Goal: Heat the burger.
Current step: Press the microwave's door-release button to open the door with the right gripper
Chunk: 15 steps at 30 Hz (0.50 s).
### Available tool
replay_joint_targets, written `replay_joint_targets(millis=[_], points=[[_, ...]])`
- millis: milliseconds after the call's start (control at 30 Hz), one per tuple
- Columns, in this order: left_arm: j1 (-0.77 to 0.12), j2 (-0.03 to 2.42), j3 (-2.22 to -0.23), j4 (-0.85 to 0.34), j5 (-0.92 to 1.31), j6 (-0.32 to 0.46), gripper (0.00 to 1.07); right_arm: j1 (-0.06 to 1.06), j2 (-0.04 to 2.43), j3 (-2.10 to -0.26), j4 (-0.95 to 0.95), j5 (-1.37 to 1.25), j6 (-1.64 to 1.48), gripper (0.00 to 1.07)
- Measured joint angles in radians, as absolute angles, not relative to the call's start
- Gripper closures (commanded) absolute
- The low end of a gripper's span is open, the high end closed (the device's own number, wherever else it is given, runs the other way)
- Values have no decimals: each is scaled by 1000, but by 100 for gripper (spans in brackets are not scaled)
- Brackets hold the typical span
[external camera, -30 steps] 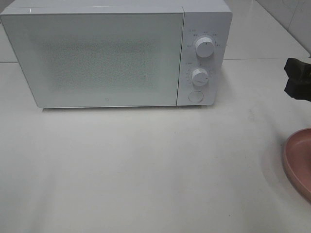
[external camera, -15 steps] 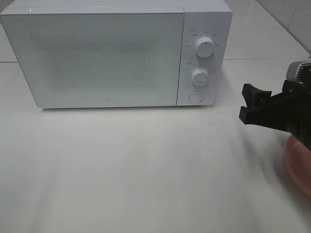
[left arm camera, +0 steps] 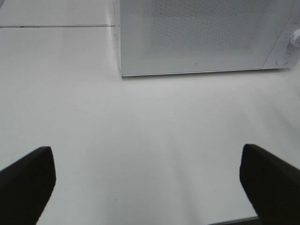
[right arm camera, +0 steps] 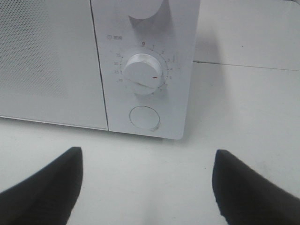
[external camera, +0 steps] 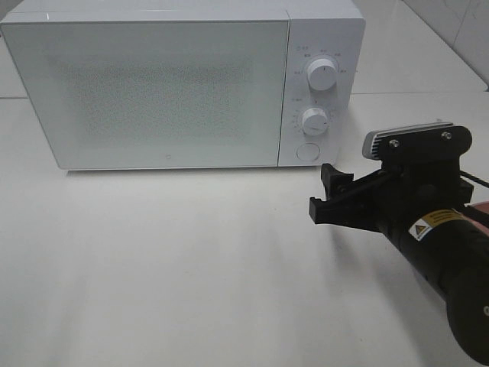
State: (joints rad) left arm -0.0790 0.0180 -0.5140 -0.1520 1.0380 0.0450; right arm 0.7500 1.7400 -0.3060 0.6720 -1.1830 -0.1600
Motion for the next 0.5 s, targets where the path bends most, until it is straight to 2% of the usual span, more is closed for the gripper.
replay_joint_targets(millis=[367, 467, 500], points=[[-79, 18, -514, -152, 1038, 45, 6, 779, 1770, -352, 695, -1182, -62, 34], [-79, 18, -514, -152, 1038, 45, 6, 779, 1770, -352, 696, -1182, 66, 38], [-79, 18, -514, -152, 1038, 45, 6, 779, 1770, -352, 696, -1182, 180, 43]])
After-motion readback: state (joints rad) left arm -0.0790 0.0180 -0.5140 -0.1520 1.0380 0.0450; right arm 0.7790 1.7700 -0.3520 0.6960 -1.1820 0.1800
